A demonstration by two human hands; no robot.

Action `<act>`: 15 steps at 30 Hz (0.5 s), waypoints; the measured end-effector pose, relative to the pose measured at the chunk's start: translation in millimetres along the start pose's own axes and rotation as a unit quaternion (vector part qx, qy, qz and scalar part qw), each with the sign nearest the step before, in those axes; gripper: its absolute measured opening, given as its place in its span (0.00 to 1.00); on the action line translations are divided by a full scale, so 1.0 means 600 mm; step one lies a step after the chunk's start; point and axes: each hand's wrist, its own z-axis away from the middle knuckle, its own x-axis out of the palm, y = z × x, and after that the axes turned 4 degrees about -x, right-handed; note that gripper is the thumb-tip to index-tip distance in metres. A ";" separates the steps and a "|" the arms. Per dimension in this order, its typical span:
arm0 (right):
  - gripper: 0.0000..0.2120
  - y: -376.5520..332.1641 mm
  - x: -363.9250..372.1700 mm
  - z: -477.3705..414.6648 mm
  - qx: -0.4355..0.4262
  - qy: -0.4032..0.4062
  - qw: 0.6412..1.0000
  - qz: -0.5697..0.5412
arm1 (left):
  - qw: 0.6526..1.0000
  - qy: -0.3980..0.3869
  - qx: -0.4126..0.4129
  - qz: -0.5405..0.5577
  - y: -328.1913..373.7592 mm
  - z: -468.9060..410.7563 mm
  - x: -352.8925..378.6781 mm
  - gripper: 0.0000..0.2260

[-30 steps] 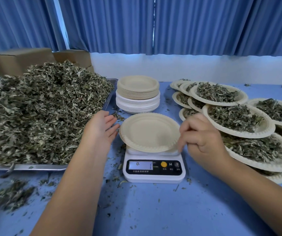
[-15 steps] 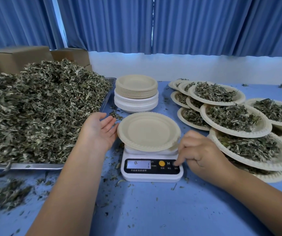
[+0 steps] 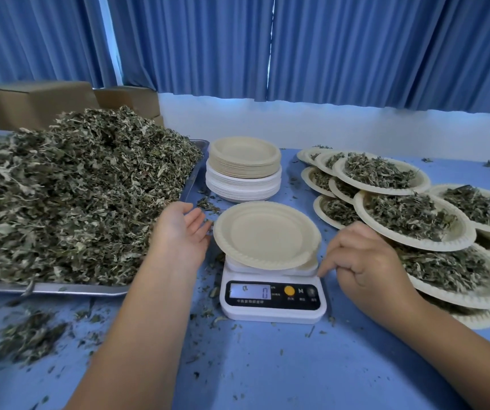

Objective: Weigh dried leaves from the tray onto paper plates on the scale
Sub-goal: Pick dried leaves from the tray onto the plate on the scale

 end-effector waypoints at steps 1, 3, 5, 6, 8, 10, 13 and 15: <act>0.18 -0.003 0.002 -0.006 0.008 0.007 1.000 0.003 | 1.000 -0.001 0.006 -0.005 0.000 0.002 0.001 0.18; 0.17 -0.010 0.010 -0.024 0.036 0.012 0.999 -0.001 | 1.000 -0.004 0.025 -0.007 0.001 0.006 0.000 0.19; 0.17 -0.021 0.022 -0.059 0.060 0.005 0.998 -0.010 | 0.999 -0.009 0.051 0.008 0.003 0.010 0.001 0.19; 0.17 -0.029 0.031 -0.082 0.066 -0.002 0.998 -0.014 | 0.998 -0.007 0.054 0.020 0.005 0.012 0.003 0.19; 0.17 -0.047 0.049 -0.135 0.082 -0.018 0.996 -0.032 | 0.998 0.000 0.050 0.038 0.007 0.013 0.006 0.19; 0.17 -0.067 0.071 -0.191 0.086 -0.051 0.993 -0.055 | 0.997 -0.005 0.039 0.059 0.008 0.012 0.006 0.19; 0.16 -0.099 0.118 -0.268 0.036 -0.122 0.988 -0.086 | 0.995 -0.002 0.025 0.094 0.011 0.013 0.003 0.18; 0.15 -0.116 0.158 -0.315 -0.003 -0.200 0.975 -0.094 | 0.988 -0.002 0.026 0.154 0.017 0.011 0.000 0.16</act>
